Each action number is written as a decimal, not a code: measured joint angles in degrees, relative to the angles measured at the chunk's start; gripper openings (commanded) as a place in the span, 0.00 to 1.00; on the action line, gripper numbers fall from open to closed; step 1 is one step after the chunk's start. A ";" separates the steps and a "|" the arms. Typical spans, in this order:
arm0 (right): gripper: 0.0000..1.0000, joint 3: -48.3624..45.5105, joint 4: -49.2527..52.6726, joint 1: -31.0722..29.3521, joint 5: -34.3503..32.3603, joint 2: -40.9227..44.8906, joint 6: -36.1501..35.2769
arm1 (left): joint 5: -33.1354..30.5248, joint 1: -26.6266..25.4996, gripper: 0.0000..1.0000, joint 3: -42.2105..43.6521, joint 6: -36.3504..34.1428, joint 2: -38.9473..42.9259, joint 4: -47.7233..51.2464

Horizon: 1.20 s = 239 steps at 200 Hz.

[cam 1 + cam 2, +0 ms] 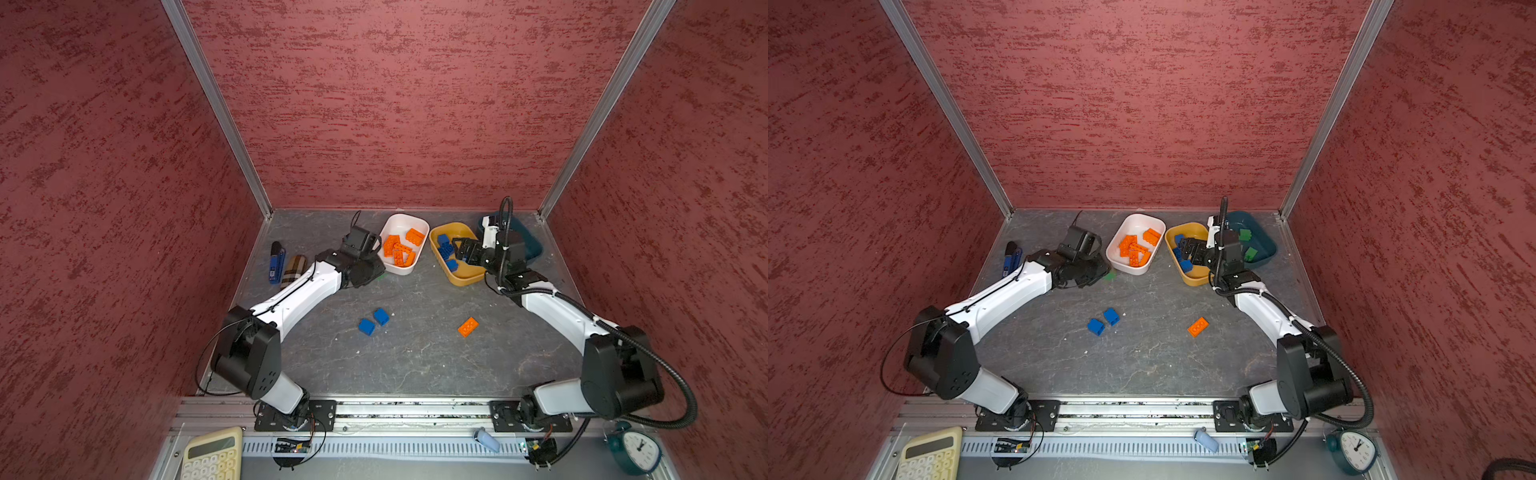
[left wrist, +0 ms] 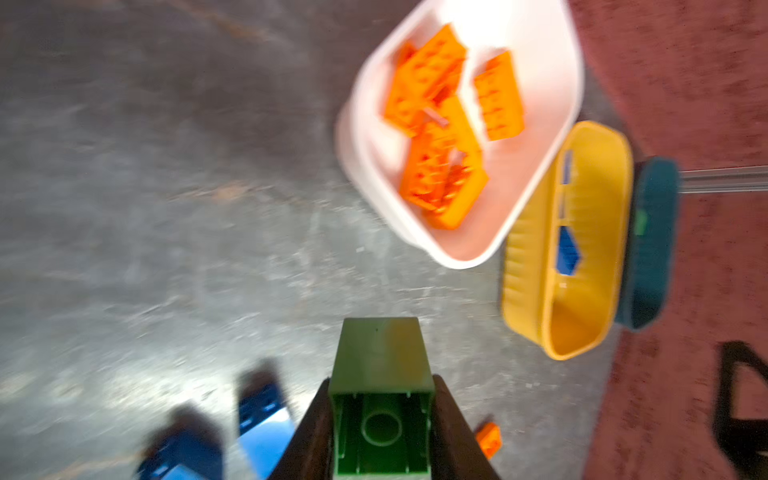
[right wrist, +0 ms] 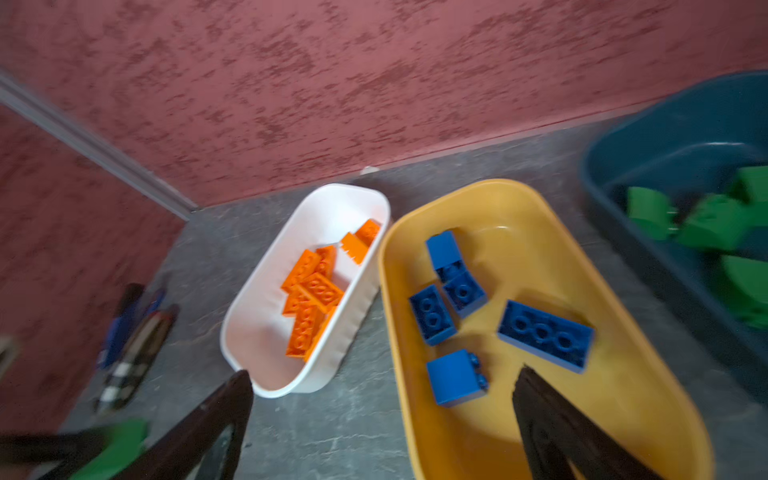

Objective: Sort the legos into containers by color

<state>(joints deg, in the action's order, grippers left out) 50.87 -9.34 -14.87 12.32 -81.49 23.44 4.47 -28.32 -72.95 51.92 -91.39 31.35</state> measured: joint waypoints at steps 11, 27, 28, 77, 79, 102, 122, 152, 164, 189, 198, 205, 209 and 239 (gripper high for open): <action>0.96 -1.25 -2.89 -0.81 3.30 0.00 0.98 | 1.20 -0.17 0.25 -2.69 0.31 -2.40 -3.08; 0.95 -3.89 -7.39 -2.54 7.34 0.00 1.92 | 2.82 -0.39 0.25 -5.16 1.29 -5.20 -6.95; 0.95 -4.11 -7.67 -2.73 7.65 0.00 1.92 | 2.97 -0.39 0.25 -5.25 1.31 -5.29 -7.08; 0.93 -6.34 -18.82 -9.40 11.50 -4.20 5.38 | 6.03 -0.92 0.25 -9.38 3.85 -10.38 -12.70; 0.93 -6.38 -19.45 -9.62 11.43 -4.50 5.60 | 6.10 -0.92 0.25 -9.38 3.93 -10.40 -12.92; 0.92 -6.21 -26.01 -11.28 10.62 -8.96 8.37 | 7.28 -1.36 0.26 -9.38 5.38 -10.40 -15.21; 0.92 -4.26 -28.81 -12.24 8.39 -13.18 9.84 | 7.72 -1.86 0.26 -9.40 6.45 -10.40 -16.28; 0.85 -1.03 -33.42 -12.79 4.31 -17.88 11.32 | 8.39 -2.36 0.26 -9.40 7.45 -10.45 -17.49; 0.83 -0.15 -35.45 -12.79 3.67 -19.28 11.61 | 8.70 -2.51 0.26 -9.40 7.78 -10.58 -17.94; 0.70 1.29 -38.38 -12.85 2.32 -21.88 12.09 | 9.01 -2.49 0.26 -9.40 8.70 -10.71 -19.08; 0.64 1.42 -39.52 -12.85 1.86 -22.51 12.33 | 9.09 -2.47 0.26 -9.40 8.96 -10.71 -19.28; 0.61 1.49 -40.24 -12.90 1.44 -22.82 12.48 | 9.18 -2.51 0.26 -9.40 9.14 -10.71 -19.37; 0.60 1.51 -40.59 -12.92 1.27 -22.95 12.55 | 9.16 -2.51 0.26 -9.40 9.22 -10.71 -19.43; 0.52 1.57 -42.32 -13.20 0.55 -23.19 12.24 | 9.42 -2.51 0.28 -9.40 9.64 -10.73 -20.04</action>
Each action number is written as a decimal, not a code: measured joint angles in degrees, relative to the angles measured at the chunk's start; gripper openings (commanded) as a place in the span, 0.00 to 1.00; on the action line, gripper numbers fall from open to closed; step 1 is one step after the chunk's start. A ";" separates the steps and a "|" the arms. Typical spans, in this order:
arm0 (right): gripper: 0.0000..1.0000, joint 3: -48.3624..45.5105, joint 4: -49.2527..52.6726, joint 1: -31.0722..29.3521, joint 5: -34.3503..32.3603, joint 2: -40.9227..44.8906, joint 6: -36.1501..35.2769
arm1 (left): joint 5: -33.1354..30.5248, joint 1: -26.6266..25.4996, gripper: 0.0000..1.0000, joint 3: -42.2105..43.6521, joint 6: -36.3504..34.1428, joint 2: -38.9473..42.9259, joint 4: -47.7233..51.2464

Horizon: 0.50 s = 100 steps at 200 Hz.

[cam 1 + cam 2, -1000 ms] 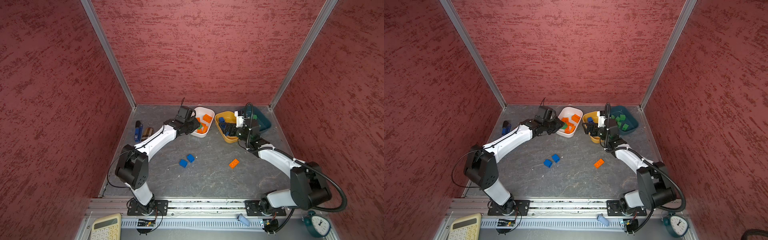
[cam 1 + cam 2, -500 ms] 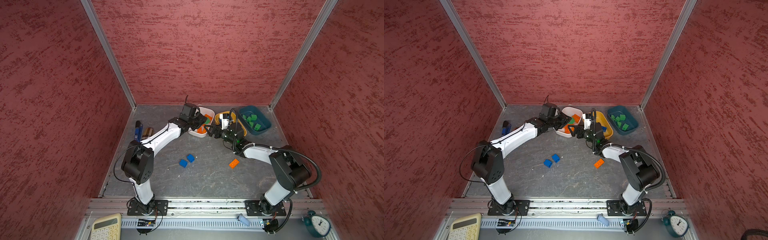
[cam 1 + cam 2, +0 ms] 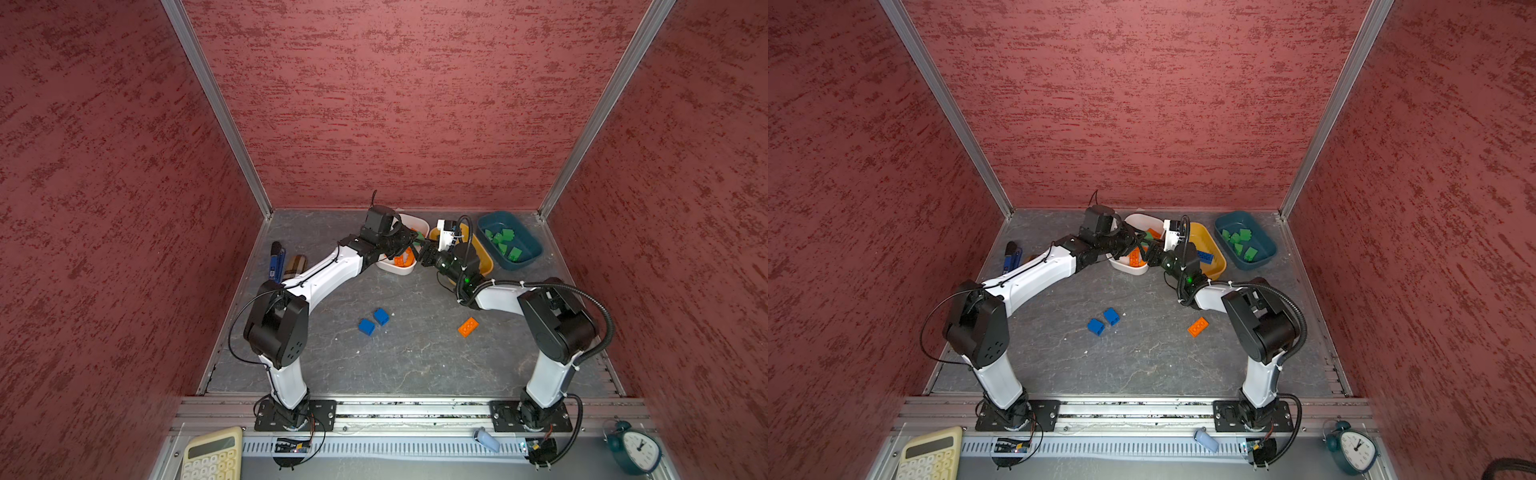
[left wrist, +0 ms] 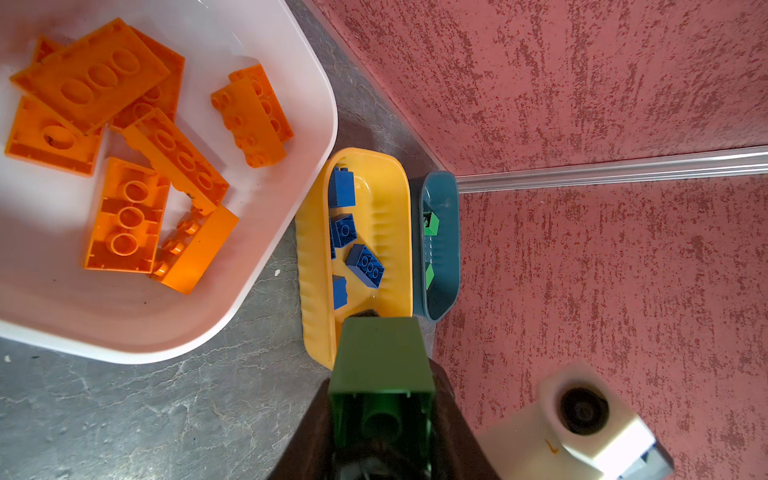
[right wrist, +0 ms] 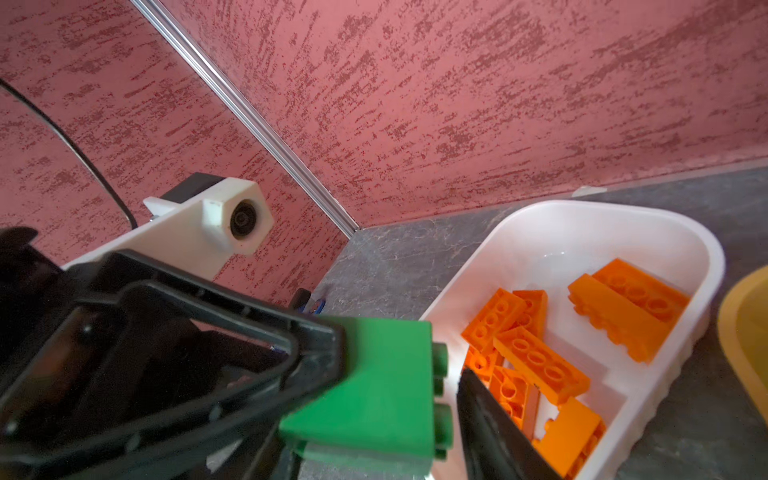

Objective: Sort the legos into containers by color

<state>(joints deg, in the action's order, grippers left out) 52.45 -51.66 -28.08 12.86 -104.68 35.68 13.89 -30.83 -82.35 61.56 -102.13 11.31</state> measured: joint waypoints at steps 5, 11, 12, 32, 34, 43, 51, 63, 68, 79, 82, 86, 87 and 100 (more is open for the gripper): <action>0.51 0.00 -0.17 -0.02 -0.09 0.00 -0.24 | 0.02 0.00 0.28 0.00 0.17 0.00 -0.13; 0.50 0.00 -0.33 -0.04 -0.20 0.00 -0.59 | 0.09 0.00 0.31 0.00 0.22 0.00 -0.24; 0.50 0.00 -0.37 -0.04 -0.20 0.00 -0.59 | 0.09 0.00 0.32 0.00 0.26 0.00 -0.26; 0.48 -0.04 -0.39 -0.15 -1.18 0.22 -1.88 | 0.52 0.02 0.58 0.00 0.76 0.00 -0.85; 0.48 -0.07 -0.39 -0.15 -1.33 0.26 -2.05 | 0.59 0.02 0.61 0.00 0.59 0.00 -0.90; 0.48 -0.39 -0.31 -0.07 -2.03 0.72 -2.58 | 1.14 0.02 0.73 0.07 -0.09 0.00 -1.44; 0.47 -0.90 0.00 0.07 -2.47 1.29 -3.04 | 1.25 0.02 0.84 0.17 -0.35 0.00 -2.01; 0.47 -2.14 0.85 0.42 -3.08 2.75 -3.58 | 1.31 0.02 0.94 0.31 -1.57 0.04 -2.47; 0.47 -2.84 1.22 0.68 -3.32 3.52 -3.80 | 1.20 0.04 0.96 0.31 -1.86 0.04 -2.45; 0.47 -4.35 2.38 1.36 -3.91 5.35 -4.31 | 1.01 0.07 1.00 0.28 -3.48 0.09 -2.14; 0.47 -4.76 2.71 1.64 -4.20 5.86 -4.52 | 0.98 0.07 0.99 0.28 -3.91 0.11 -1.97; 0.47 -5.29 3.37 2.03 -4.37 6.64 -4.68 | 0.87 0.07 1.00 0.28 -4.63 0.13 -1.73; 0.47 -5.38 3.50 2.12 -4.42 6.80 -4.72 | 0.72 0.07 1.00 0.26 -4.74 0.15 -1.64; 0.48 -7.02 5.73 3.78 -5.31 9.42 -5.68 | 0.39 0.15 0.99 0.11 -6.91 0.28 -0.37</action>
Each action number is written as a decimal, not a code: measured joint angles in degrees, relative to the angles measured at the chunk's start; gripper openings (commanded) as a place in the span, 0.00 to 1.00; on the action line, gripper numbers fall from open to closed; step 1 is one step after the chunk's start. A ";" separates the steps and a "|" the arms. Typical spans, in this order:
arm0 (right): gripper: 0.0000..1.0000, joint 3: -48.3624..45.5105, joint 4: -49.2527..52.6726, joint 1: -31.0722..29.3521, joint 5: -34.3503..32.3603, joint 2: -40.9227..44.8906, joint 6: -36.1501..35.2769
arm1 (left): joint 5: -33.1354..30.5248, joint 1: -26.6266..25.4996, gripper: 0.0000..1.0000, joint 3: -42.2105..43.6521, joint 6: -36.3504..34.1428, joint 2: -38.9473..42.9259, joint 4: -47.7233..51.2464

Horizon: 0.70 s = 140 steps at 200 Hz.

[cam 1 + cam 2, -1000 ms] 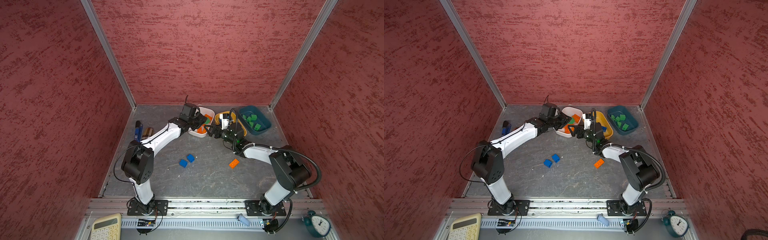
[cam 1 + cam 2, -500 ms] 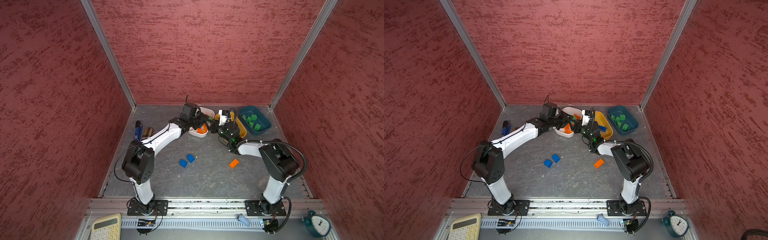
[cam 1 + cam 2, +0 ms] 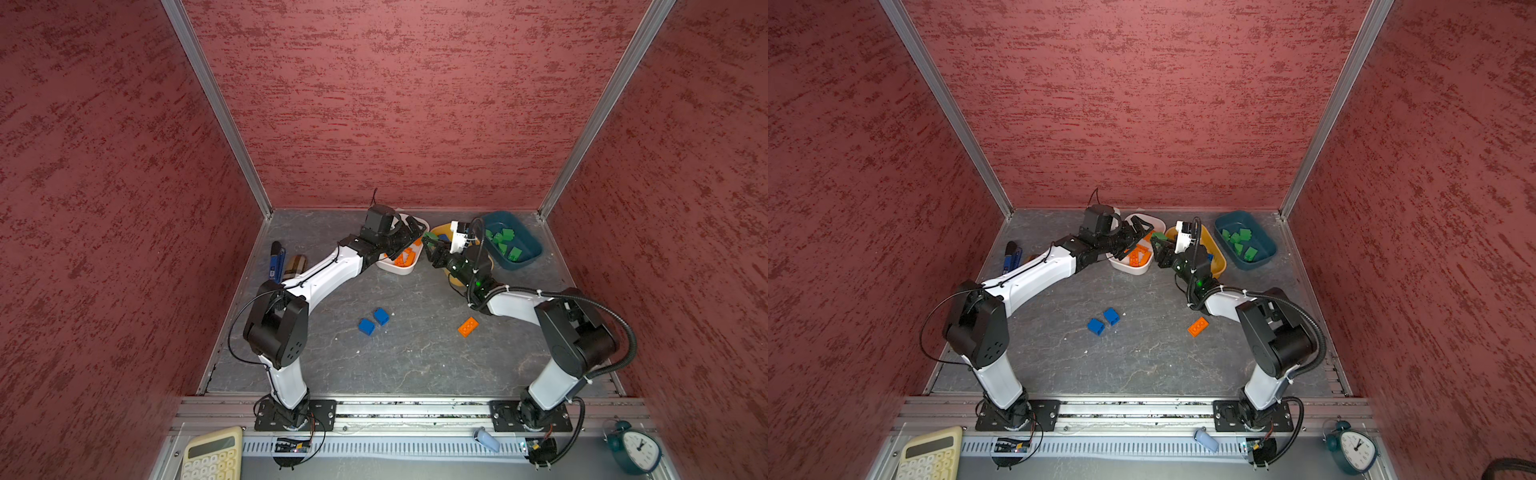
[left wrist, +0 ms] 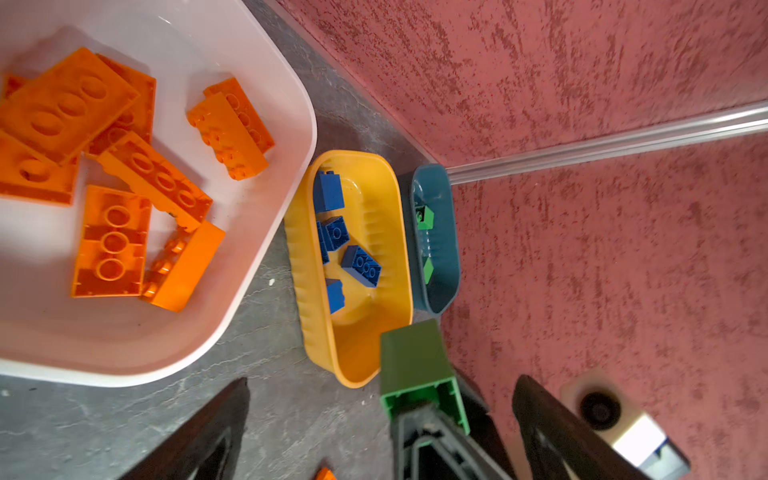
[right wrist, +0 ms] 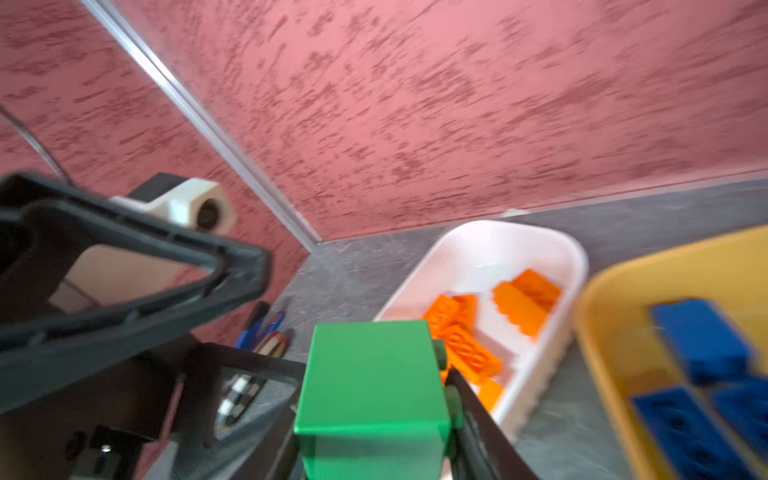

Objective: Sort the legos into containers by color

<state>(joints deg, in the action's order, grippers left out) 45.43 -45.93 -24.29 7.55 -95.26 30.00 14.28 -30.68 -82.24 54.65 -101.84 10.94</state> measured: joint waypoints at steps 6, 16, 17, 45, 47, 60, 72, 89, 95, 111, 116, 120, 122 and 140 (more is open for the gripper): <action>0.48 -0.72 1.25 1.01 -0.37 1.36 -0.44 | -0.26 0.07 0.99 -0.09 -0.85 0.07 0.68; 0.48 -1.68 3.32 2.82 -1.07 3.50 -1.27 | -0.83 0.11 0.99 -0.13 -2.34 0.28 1.88; 0.48 -1.77 3.58 3.10 -1.25 3.78 -1.38 | -0.92 0.13 0.99 -0.13 -2.58 0.28 2.03; 0.49 -2.62 9.70 8.59 -3.41 8.52 -3.76 | -2.86 0.13 1.00 -0.15 -5.97 0.94 5.20; 0.49 -2.62 10.08 8.96 -3.58 8.79 -3.96 | -2.95 0.13 1.00 -0.15 -6.19 0.96 5.44; 0.49 -2.60 12.79 11.58 -4.50 10.08 -5.27 | -4.22 0.13 0.99 -0.15 -7.52 1.29 6.84; 0.48 -2.49 15.52 13.99 -5.46 10.67 -6.45 | -5.53 0.04 0.99 -0.15 -8.83 1.66 8.48; 0.49 -1.51 20.02 17.46 -6.58 10.58 -7.58 | -7.87 -0.24 0.99 -0.15 -10.69 2.14 10.60; 0.48 -0.85 21.88 18.75 -6.80 10.40 -7.85 | -8.72 -0.42 0.99 -0.15 -11.39 2.43 11.52; 0.49 1.57 26.08 22.08 -6.93 9.18 -8.33 | -10.78 -0.90 0.99 0.00 -13.16 3.21 13.40; 0.49 2.45 27.12 22.93 -6.95 8.66 -8.52 | -11.32 -1.01 0.99 0.24 -13.66 3.58 13.92; 0.49 3.32 28.13 23.65 -6.95 8.17 -8.68 | -11.69 -1.09 1.00 0.50 -14.10 3.91 14.19; 0.49 3.80 28.57 23.98 -6.99 7.85 -8.74 | -11.82 -1.14 1.00 0.68 -14.32 4.15 14.34; 0.49 8.50 32.65 26.80 -7.34 4.42 -9.79 | -13.03 -1.33 0.99 2.36 -16.20 5.77 16.13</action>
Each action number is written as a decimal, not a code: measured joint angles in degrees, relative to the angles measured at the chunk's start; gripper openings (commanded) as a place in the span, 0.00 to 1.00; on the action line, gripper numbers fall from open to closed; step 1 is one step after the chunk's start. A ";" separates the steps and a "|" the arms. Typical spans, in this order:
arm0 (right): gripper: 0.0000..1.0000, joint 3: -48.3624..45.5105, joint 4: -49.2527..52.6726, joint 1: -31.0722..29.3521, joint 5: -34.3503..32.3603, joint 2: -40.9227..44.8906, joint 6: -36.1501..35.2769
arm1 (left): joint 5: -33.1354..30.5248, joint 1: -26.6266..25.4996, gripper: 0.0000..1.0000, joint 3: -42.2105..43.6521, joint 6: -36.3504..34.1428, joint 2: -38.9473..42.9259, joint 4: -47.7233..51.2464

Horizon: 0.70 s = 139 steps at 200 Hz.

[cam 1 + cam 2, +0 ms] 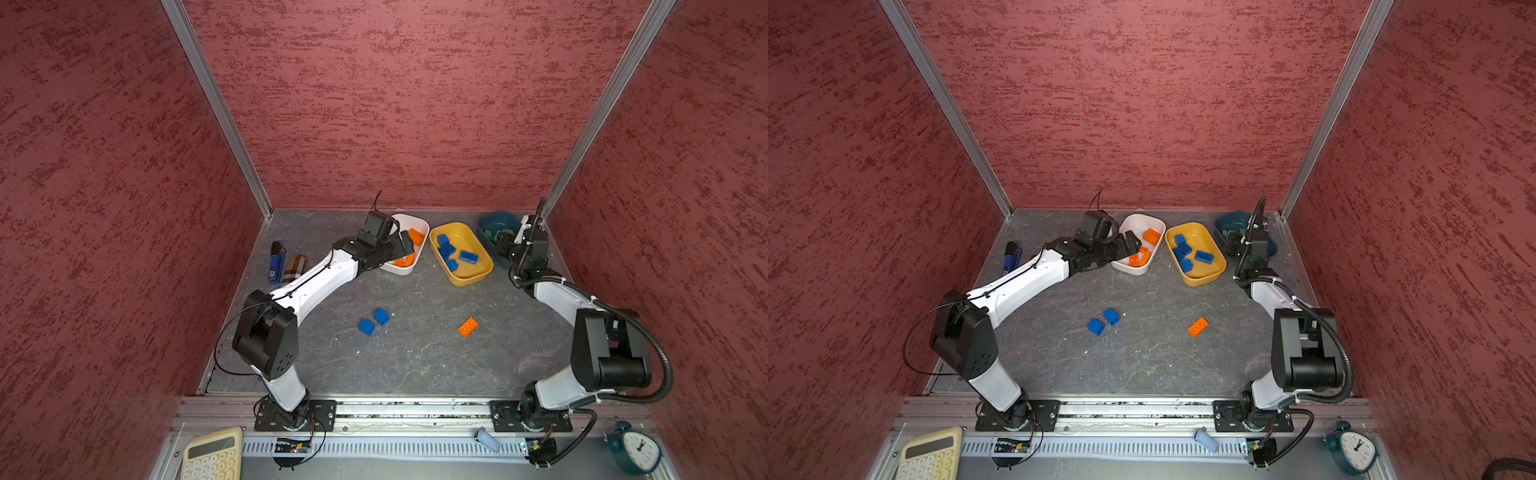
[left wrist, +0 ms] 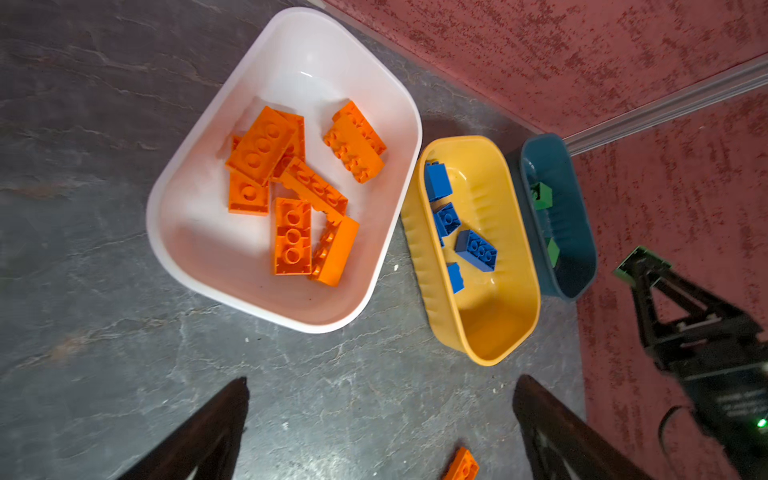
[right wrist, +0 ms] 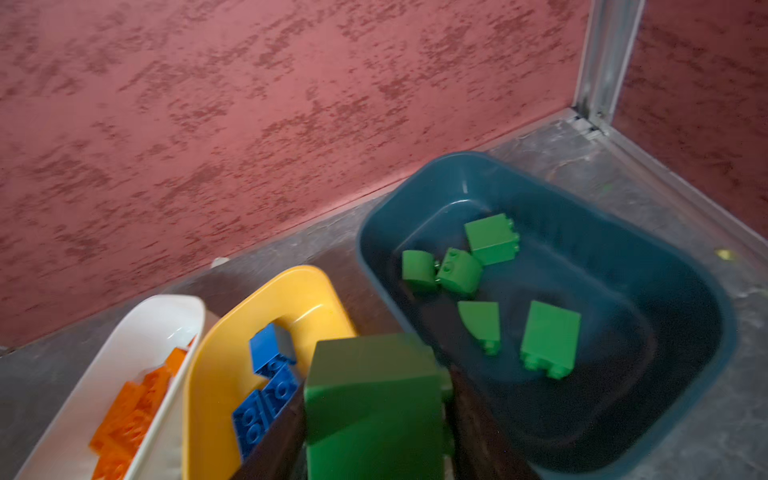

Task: Sort the legos into containers by color
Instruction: 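Drop the green brick into the teal tub with right while left lowers to blue bricks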

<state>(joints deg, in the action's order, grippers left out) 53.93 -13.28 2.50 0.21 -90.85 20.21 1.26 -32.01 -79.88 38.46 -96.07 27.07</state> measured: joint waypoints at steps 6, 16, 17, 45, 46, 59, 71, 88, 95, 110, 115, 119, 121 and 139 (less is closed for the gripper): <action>0.49 1.62 1.29 0.70 -0.04 -1.33 -0.39 | -0.35 -0.17 0.99 0.52 -0.79 0.42 0.59; 0.51 4.81 3.43 1.75 -0.07 -4.15 -1.25 | -1.27 -0.44 0.99 1.40 -2.29 0.87 2.29; 0.51 5.25 3.80 1.86 -0.07 -4.55 -1.38 | -1.42 -0.48 0.99 1.49 -2.51 0.92 2.45; 0.74 14.16 10.60 3.06 -0.04 -12.24 -3.08 | -3.19 -2.36 1.00 4.17 -7.61 1.31 7.26; 0.74 14.40 10.80 3.06 -0.04 -12.41 -3.34 | -3.23 -2.43 1.00 4.24 -7.72 1.31 7.39; 0.80 18.16 14.10 3.06 -0.02 -15.32 -3.98 | -3.32 -3.65 1.00 5.35 -10.49 1.31 10.08; 0.83 20.15 16.33 3.06 0.00 -16.68 -3.80 | -3.39 -4.92 1.00 5.97 -13.22 1.31 12.66; 0.86 20.70 18.43 3.02 0.31 -16.63 -3.52 | -3.93 -7.19 1.00 6.36 -17.59 1.31 15.87; 0.87 20.70 19.21 2.99 0.72 -16.41 -3.30 | -4.09 -8.20 0.99 6.45 -19.30 1.25 16.87; 0.90 20.70 20.63 2.99 1.70 -15.87 -2.69 | -4.17 -10.23 0.97 6.60 -22.75 0.55 18.67; 0.91 20.70 21.09 2.99 1.95 -15.63 -2.51 | -4.15 -10.75 0.96 6.60 -23.76 0.13 19.12; 0.95 20.65 21.49 2.97 2.19 -15.28 -2.25 | -4.13 -11.10 0.96 6.60 -24.44 -0.35 19.45; 0.97 20.61 21.68 2.95 2.32 -15.10 -2.25 | -4.13 -11.26 0.96 6.60 -24.83 -0.55 19.56; 0.99 19.32 22.60 2.84 3.19 -12.07 -1.49 | -4.35 -11.54 0.94 6.62 -27.08 -3.08 20.79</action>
<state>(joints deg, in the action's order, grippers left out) 73.25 9.32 5.34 3.40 -102.91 18.72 -3.09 -43.55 -73.25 11.38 -99.15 47.86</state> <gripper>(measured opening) 0.982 0.952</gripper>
